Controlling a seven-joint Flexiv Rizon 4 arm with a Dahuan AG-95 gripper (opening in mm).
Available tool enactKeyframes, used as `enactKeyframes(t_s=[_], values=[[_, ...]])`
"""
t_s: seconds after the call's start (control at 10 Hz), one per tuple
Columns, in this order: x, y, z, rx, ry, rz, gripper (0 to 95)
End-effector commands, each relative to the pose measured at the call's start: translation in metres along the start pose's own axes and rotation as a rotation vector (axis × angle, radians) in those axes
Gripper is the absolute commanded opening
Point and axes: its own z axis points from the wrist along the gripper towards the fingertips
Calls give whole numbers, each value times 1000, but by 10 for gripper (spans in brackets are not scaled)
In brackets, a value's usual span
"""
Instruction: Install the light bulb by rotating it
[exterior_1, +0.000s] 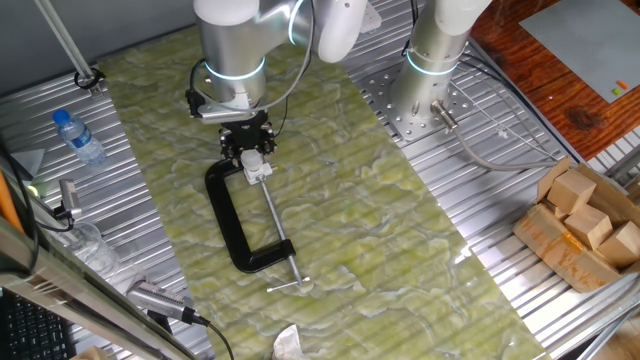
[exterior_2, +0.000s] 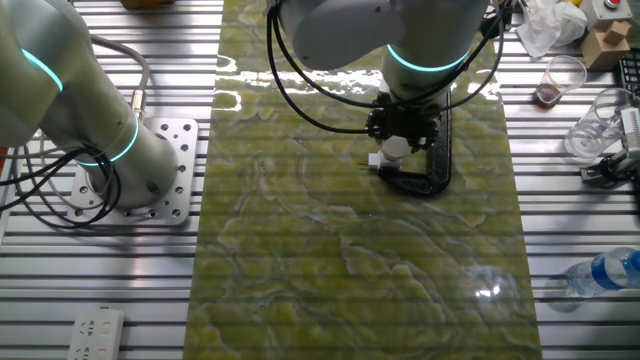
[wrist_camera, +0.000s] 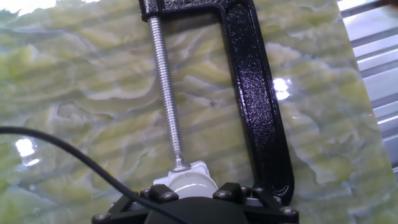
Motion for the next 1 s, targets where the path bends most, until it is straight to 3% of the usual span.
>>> enactKeyframes(t_s=[0.1,0.4,1.0], values=[[0,0,0,-8,1,5,0],[0,0,1,-4,4,40,0],[0,0,1,-6,24,210,0]])
